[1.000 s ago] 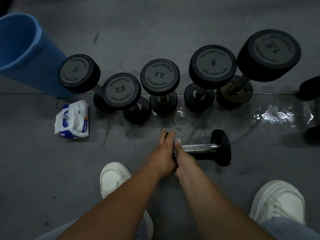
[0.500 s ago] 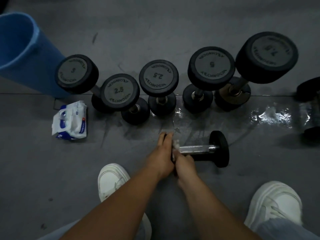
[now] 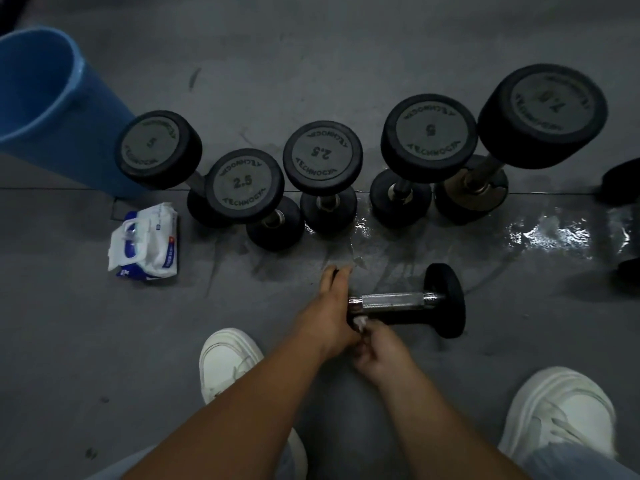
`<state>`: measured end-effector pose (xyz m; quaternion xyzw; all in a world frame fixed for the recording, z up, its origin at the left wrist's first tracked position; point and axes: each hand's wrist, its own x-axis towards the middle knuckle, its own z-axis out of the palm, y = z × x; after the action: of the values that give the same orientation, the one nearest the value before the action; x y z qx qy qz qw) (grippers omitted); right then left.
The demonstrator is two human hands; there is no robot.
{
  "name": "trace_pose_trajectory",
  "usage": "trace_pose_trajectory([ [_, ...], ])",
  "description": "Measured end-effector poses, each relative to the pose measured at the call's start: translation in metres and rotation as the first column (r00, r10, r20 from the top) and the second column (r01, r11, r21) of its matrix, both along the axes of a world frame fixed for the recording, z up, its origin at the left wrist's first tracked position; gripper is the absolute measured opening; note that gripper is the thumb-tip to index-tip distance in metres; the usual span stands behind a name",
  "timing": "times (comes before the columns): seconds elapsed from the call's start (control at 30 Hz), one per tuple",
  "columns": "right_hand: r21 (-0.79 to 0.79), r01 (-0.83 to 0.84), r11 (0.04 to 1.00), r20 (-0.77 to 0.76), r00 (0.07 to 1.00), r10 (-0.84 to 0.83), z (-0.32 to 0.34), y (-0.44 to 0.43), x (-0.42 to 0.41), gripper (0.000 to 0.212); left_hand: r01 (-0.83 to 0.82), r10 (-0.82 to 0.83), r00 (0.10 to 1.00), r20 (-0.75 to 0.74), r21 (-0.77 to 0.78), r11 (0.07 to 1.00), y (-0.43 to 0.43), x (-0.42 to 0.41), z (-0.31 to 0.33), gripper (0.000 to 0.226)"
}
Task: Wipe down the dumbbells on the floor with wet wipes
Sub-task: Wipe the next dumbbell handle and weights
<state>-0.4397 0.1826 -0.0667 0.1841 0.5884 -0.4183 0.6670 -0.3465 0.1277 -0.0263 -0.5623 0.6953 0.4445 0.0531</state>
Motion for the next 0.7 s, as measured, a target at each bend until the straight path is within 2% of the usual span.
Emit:
trace_pose_trajectory([
  [0.07, -0.012, 0.102, 0.995, 0.126, 0.987, -0.099, 0.005, -0.003, 0.002, 0.026, -0.005, 0.005, 1.000, 0.003, 0.004, 1.000, 0.000, 0.000, 0.000, 0.115],
  [0.2, -0.159, 0.206, 0.965, 0.233, 0.958, -0.166, 0.016, 0.015, 0.002, 0.023, -0.023, 0.023, 1.000, -0.007, 0.031, 0.999, -0.002, -0.001, -0.002, 0.114],
  [0.43, -0.158, 0.061, 0.986, 0.017, 0.998, -0.059, 0.008, 0.005, 0.012, 0.012, -0.025, 0.025, 0.999, -0.032, -0.005, 1.000, 0.000, -0.001, 0.000, 0.109],
  [0.57, -0.105, 0.030, 0.994, -0.104, 0.994, -0.041, 0.007, -0.002, 0.019, 0.024, -0.023, 0.022, 0.999, -0.041, -0.009, 1.000, -0.003, -0.002, 0.000, 0.107],
  [0.7, -0.036, -0.020, 0.999, -0.140, 0.990, 0.014, 0.004, -0.021, 0.012, 0.030, -0.037, 0.037, 0.998, -0.046, -0.019, 0.999, -0.002, -0.003, -0.003, 0.105],
])
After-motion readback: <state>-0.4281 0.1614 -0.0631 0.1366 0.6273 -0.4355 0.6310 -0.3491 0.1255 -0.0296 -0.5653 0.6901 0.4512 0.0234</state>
